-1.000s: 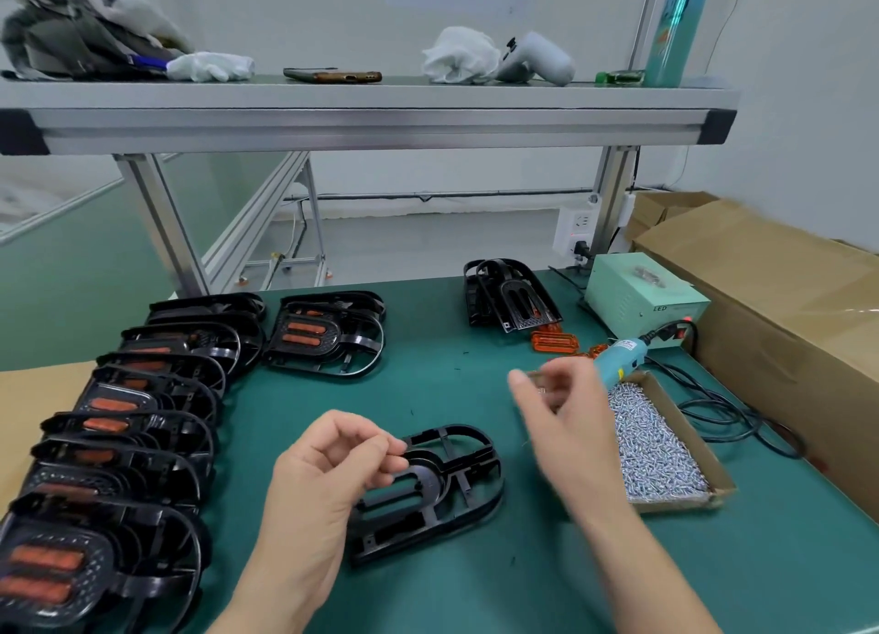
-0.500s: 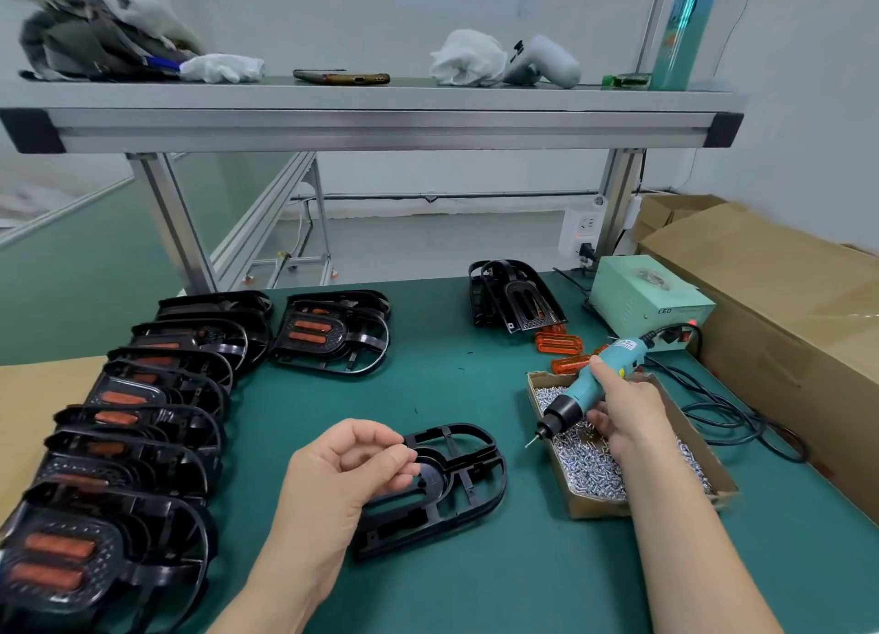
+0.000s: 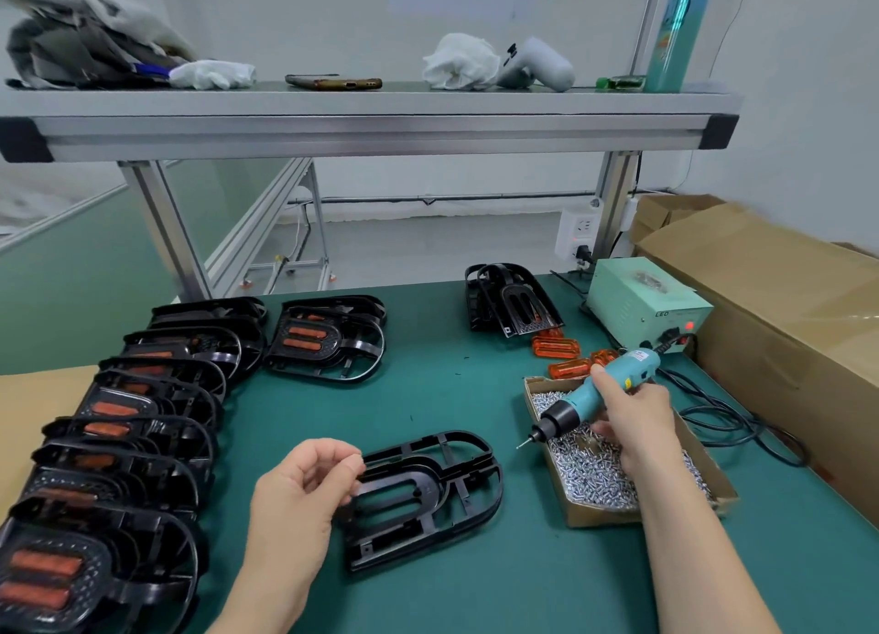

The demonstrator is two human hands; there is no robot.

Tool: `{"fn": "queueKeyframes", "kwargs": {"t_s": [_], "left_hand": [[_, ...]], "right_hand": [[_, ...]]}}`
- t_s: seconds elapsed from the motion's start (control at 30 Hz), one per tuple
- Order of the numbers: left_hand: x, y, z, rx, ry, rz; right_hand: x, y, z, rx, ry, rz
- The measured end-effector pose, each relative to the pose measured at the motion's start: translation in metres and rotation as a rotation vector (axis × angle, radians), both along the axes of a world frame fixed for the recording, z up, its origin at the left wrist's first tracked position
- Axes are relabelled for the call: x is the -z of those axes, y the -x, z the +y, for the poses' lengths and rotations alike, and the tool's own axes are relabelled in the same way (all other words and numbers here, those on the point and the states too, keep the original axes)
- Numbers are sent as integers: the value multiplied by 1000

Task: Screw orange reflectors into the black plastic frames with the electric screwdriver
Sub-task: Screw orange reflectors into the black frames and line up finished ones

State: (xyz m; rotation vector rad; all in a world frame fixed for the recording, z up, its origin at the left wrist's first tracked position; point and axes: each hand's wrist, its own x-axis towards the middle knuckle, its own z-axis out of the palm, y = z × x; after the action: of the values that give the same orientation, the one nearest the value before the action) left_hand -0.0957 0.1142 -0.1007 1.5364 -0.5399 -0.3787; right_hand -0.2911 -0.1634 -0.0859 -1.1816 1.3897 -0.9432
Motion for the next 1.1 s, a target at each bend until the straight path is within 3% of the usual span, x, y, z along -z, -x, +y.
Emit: {"fn": "queueKeyframes", "kwargs": {"t_s": [0.1,0.17,0.23,0.37,0.5,0.57,0.83,1.0,1.1], "left_hand": [[15,-10,3,-146,-52,-124],[25,-15,6,-216,-79,-158],[33,-19,7,-249,-98,-176],[39,-22,5,-229,-125,-219],[43,-24,6,-214,-145,-255],[44,-25,6,-212,-149,-267],[41,-24,6,-205,-149,-280],[39,-22,7,-208,-152,-277],[37,-20,7,-211,-164,-276]], "right_hand": [[-6,5,-2,46,291,500],[-17,4,-8,87,523,659],[-35,-8,-22,-63,664,757],[-67,-48,-52,-595,537,1123],[-64,-75,-72,-858,426,1426],[-57,-80,-78,-897,423,1490],[-48,-71,-92,-907,541,1298],[-77,-73,-70,-807,705,894],[-92,-76,-28,-892,585,516]]}}
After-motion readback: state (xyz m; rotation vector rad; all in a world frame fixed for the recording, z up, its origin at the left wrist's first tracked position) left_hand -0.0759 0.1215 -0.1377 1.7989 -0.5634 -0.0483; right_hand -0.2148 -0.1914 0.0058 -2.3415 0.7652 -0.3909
